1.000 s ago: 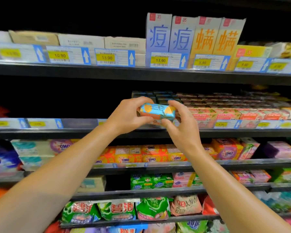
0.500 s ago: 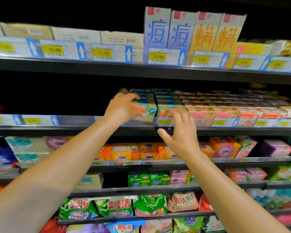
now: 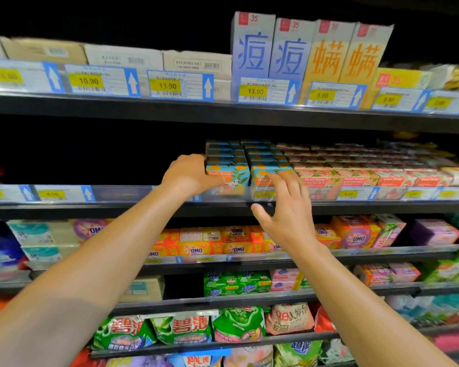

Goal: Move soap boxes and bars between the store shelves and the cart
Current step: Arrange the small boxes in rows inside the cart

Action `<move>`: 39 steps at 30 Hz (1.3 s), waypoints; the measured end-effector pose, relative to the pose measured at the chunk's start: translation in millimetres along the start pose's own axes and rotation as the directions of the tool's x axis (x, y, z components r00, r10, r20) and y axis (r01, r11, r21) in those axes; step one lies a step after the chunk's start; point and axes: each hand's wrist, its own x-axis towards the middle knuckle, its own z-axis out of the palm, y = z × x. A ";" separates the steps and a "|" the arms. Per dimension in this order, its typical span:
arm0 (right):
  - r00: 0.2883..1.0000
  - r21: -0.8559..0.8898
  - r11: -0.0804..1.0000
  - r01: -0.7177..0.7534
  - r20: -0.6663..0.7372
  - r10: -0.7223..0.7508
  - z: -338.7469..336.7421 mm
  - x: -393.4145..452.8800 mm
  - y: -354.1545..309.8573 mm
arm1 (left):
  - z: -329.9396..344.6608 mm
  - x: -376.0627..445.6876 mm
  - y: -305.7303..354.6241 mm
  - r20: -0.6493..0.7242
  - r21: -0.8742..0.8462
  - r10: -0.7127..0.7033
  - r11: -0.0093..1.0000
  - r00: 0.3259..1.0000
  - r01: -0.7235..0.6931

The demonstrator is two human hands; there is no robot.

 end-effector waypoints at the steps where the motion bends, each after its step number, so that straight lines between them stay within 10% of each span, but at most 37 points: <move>1: 1.000 0.000 1.000 -0.011 0.001 0.011 0.5 0.5 -1.0 | 1.9 1.2 -0.5 0.014 0.003 -0.014 1.000 1.000 0.014; 17: 0.999 -0.035 0.999 -0.039 -0.034 0.038 6.2 -2.9 -4.1 | 12.3 -21.8 8.5 -0.140 0.232 -0.030 0.971 0.990 0.062; 39: 0.997 -0.197 0.979 -0.057 0.031 0.065 -18.7 -21.7 -54.3 | -11.0 -37.7 -6.6 0.005 0.019 0.064 0.998 0.998 -0.064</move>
